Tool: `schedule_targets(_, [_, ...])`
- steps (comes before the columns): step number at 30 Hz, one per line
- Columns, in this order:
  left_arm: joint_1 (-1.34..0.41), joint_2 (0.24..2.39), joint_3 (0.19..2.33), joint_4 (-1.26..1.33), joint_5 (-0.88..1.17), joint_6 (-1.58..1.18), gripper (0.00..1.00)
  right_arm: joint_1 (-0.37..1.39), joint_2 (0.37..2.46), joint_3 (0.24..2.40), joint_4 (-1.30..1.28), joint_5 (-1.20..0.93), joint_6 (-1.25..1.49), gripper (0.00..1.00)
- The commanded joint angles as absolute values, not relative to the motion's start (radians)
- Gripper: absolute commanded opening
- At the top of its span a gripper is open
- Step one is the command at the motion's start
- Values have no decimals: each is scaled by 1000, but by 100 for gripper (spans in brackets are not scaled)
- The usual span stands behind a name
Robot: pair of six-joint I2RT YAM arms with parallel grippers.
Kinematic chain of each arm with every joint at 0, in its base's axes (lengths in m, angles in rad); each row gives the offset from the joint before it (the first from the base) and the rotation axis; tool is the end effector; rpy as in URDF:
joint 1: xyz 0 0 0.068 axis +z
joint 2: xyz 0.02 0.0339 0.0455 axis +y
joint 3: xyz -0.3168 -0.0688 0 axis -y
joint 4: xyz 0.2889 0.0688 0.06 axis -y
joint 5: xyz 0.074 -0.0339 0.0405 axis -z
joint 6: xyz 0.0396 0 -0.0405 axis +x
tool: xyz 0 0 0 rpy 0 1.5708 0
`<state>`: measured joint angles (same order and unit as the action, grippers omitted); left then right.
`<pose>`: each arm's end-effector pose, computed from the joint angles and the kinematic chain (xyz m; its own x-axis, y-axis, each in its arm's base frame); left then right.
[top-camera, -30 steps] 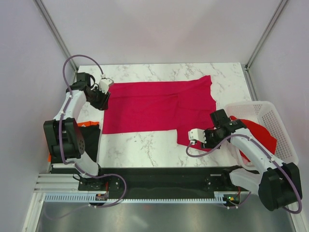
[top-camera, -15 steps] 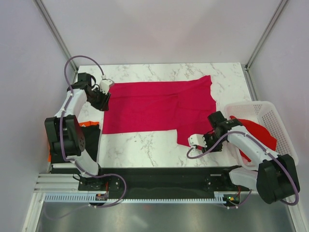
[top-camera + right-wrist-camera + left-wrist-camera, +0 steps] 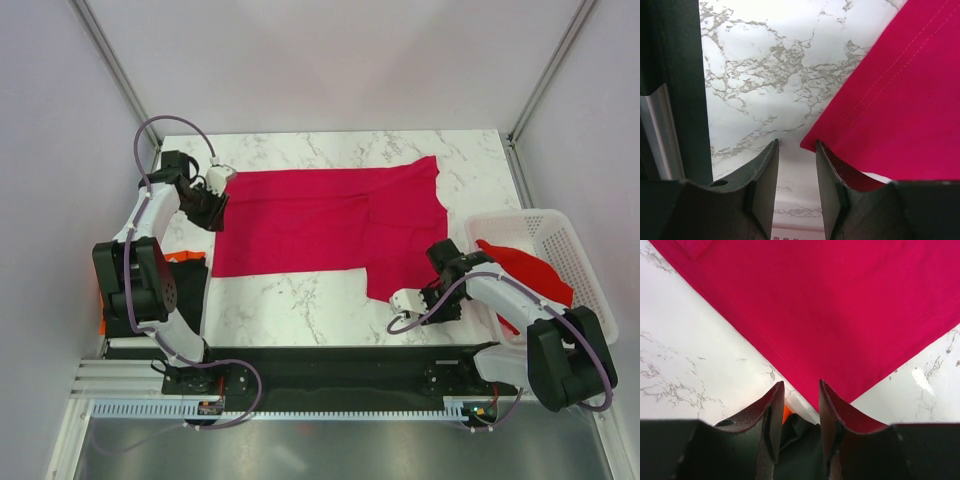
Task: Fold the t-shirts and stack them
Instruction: Fold the tshirt
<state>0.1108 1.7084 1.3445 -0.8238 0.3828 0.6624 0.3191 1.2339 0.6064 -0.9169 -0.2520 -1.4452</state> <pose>0.3954 0.0291 0.2778 -0.7046 0.4956 -0.5078 0.5955 0.8022 -0.0433 0.1748 0.0681 0.1791 0.1887 -0.9495 -0.2506 -0.9805 -0.1962 0.0050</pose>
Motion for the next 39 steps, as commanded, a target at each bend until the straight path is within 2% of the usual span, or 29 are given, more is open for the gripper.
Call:
schedule_targets(1, [109,1712,1353,-847,354,681,41,328,1253,592,-859,-241,-1454,42])
schedule_targets(10, [109,1720,1341,-876,334,733,41,328,1243,572,-795,-230,-1407,41])
schedule_targets(12, [109,1723,1339,-884,328,750,41,330,1252,558,-781,-216,-1404,35])
schedule_targets(13, [109,1726,1336,-893,324,758,41,330,1256,555,-779,-204,-1401,19])
schedule_targets(14, [109,1724,1325,-894,313,778,41,330,1265,555,-778,-199,-1391,10])
schedule_targets(16, [109,1721,1312,-910,304,798,41,330,1263,561,-779,-195,-1368,0])
schedule_targets(24, [110,1782,1331,-1052,327,848,45,330,1129,607,-821,-221,-1304,0])
schedule_targets(39, [110,1901,1342,-1114,292,847,53,328,1200,661,-799,-216,-1261,0])
